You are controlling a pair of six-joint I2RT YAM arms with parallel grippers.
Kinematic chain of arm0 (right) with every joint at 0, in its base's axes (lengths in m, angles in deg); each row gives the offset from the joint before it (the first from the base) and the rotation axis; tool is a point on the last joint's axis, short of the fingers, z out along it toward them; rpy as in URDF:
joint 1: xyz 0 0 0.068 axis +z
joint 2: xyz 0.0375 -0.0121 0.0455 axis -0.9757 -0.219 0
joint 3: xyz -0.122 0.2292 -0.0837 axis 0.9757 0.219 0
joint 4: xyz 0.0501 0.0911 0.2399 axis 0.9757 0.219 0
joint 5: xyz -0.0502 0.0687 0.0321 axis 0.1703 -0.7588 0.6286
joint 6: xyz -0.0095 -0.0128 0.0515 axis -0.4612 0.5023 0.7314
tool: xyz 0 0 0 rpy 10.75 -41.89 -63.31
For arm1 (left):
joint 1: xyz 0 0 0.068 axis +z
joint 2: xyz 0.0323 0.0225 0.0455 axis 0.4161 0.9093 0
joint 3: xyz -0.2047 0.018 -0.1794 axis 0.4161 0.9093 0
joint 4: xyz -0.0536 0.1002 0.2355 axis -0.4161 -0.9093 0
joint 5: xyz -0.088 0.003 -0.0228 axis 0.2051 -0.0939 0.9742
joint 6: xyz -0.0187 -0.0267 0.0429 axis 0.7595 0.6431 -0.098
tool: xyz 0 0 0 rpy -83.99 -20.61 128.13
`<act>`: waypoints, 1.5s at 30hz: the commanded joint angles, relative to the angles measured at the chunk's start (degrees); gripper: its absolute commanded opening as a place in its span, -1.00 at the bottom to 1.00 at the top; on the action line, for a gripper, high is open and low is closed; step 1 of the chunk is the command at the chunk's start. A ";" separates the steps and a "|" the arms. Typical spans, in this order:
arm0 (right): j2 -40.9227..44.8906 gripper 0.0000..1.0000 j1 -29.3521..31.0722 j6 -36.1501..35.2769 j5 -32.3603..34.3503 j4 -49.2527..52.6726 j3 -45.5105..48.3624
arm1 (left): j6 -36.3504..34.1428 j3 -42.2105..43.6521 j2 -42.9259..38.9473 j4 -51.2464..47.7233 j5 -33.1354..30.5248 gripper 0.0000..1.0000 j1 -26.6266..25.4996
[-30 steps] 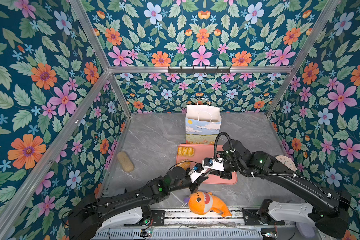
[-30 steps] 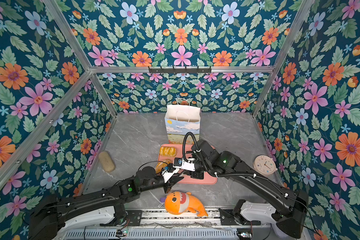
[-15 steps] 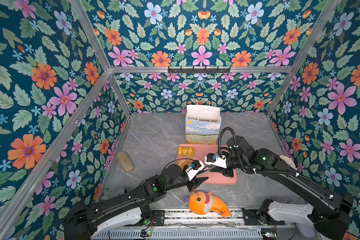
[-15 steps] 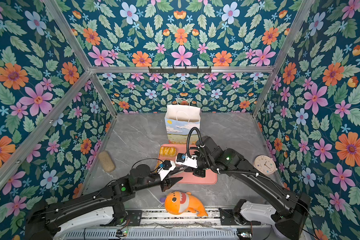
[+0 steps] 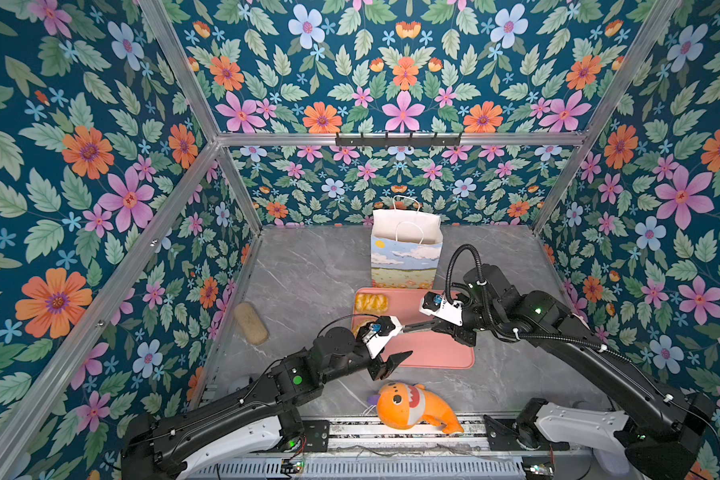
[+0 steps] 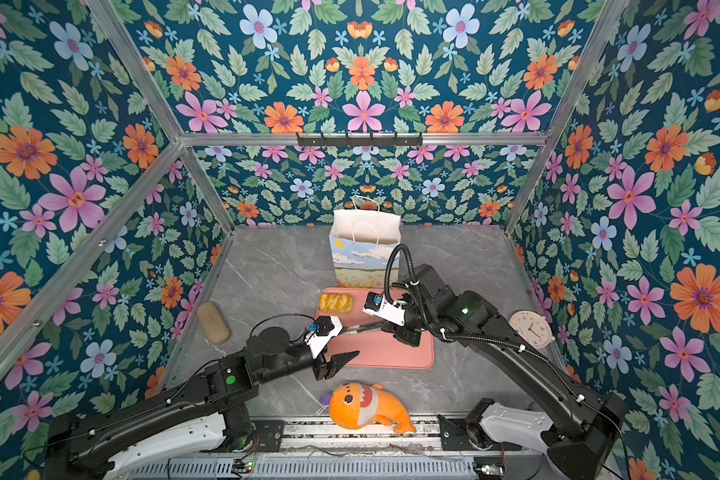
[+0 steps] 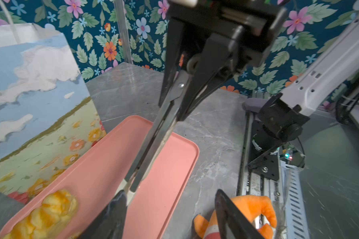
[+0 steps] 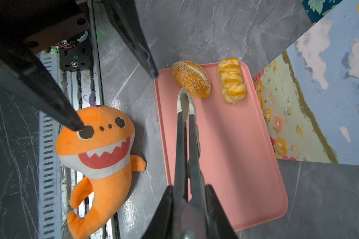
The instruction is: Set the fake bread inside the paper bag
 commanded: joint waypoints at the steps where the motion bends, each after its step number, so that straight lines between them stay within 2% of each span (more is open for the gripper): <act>1: 0.79 -0.69 -0.06 0.83 -1.99 0.93 -0.84 | -7.98 0.98 0.51 0.13 -5.95 0.47 0.13; 3: 1.48 -0.69 -0.06 0.96 -3.96 1.23 -0.86 | -9.47 0.10 1.96 -0.86 -5.42 0.56 1.10; 4: 1.92 -0.68 -0.06 1.02 -4.86 1.17 -0.66 | -9.95 -0.72 2.81 -1.96 -2.65 0.56 2.01; 7: 3.60 -0.67 -0.06 0.87 -7.40 0.65 0.23 | -9.18 -4.63 6.38 -5.67 8.66 0.52 7.19; 9: 4.64 -0.67 -0.08 0.87 -8.67 0.31 0.67 | -9.26 -6.40 8.80 -7.24 19.95 0.37 12.79; 10: 5.01 -0.67 -0.06 0.87 -8.96 0.20 0.81 | -9.14 -6.76 9.57 -7.09 22.68 0.30 14.29; 17: 6.70 -0.64 -0.06 1.32 -8.97 -0.75 1.32 | -10.07 -8.80 15.51 -6.38 31.68 0.23 15.39; 22: 6.34 -0.64 -0.07 1.40 -7.23 0.08 1.20 | -10.10 -8.51 14.94 -5.76 30.23 0.19 16.25; 26: 6.28 -0.65 -0.06 1.40 -6.33 0.21 1.27 | -10.14 -7.03 11.02 -4.70 30.24 0.30 17.32; 29: 6.05 -0.65 -0.06 1.35 -6.02 0.03 1.02 | -10.27 -5.83 9.16 -3.77 32.54 0.44 17.29; 36: 6.92 -0.65 -0.06 1.31 -6.77 -0.99 0.91 | -11.71 -6.85 15.35 -3.75 36.36 0.45 17.21; 40: 7.75 -0.64 -0.06 1.48 -7.55 -1.46 0.94 | -13.35 -8.51 18.13 -4.26 36.78 0.27 17.23; 45: 8.17 -0.62 -0.06 2.08 -8.52 -2.16 1.16 | -14.62 -8.91 18.66 -3.83 35.76 -0.13 17.23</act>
